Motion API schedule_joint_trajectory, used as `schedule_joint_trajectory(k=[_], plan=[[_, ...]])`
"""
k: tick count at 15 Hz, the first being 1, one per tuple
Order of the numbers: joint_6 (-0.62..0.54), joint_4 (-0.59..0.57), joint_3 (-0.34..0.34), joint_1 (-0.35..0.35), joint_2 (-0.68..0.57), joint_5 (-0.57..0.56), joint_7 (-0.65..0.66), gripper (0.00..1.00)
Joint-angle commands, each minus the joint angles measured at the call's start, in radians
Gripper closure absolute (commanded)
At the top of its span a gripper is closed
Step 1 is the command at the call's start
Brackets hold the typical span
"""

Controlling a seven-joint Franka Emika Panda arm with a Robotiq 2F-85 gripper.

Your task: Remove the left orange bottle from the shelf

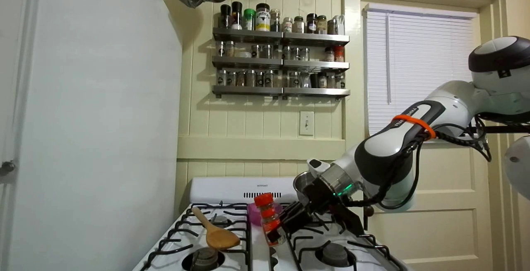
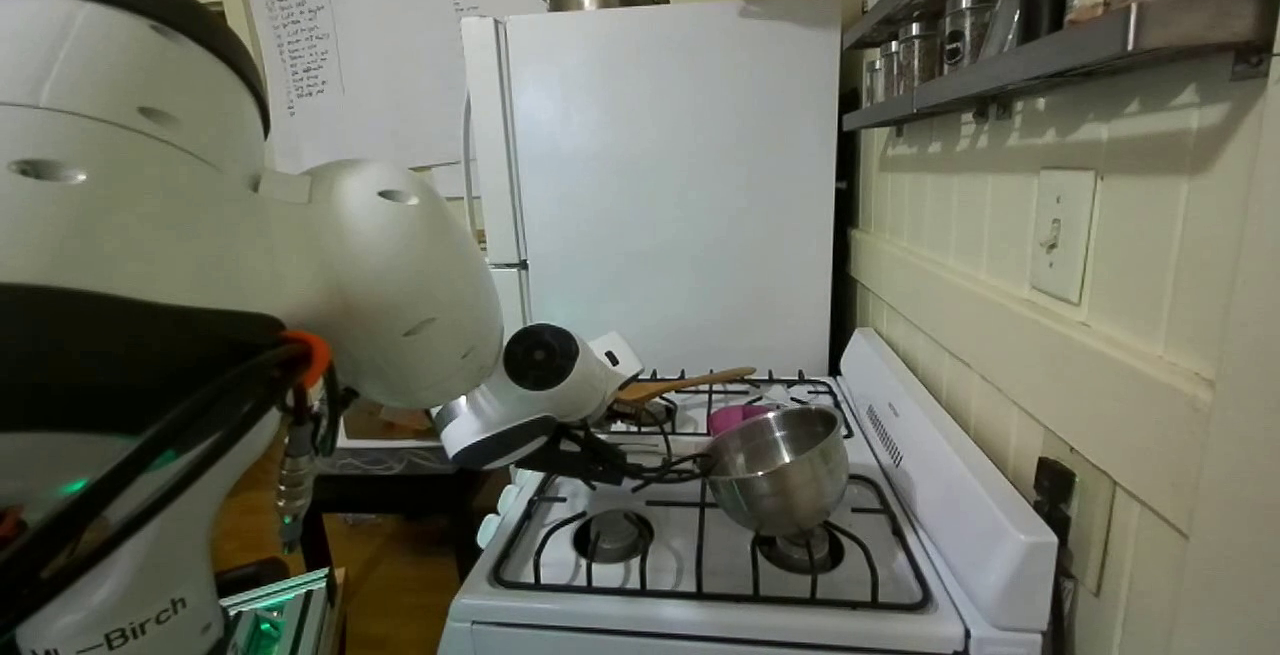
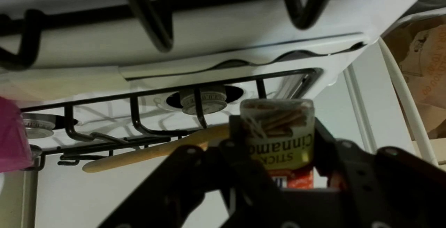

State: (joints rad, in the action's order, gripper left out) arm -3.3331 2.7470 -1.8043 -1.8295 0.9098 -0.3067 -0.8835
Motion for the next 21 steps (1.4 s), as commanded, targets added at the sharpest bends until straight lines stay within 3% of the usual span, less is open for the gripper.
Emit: schedule_joint_trajectory(k=[1,2,21], plan=[[0.003,0.000,-0.001,0.003,0.000,-0.012,0.009,0.52],[0.003,0.000,-0.001,0.003,0.000,-0.012,0.009,0.77],[0.018,0.001,-0.063,0.014,-0.023,-0.011,0.003,0.77]])
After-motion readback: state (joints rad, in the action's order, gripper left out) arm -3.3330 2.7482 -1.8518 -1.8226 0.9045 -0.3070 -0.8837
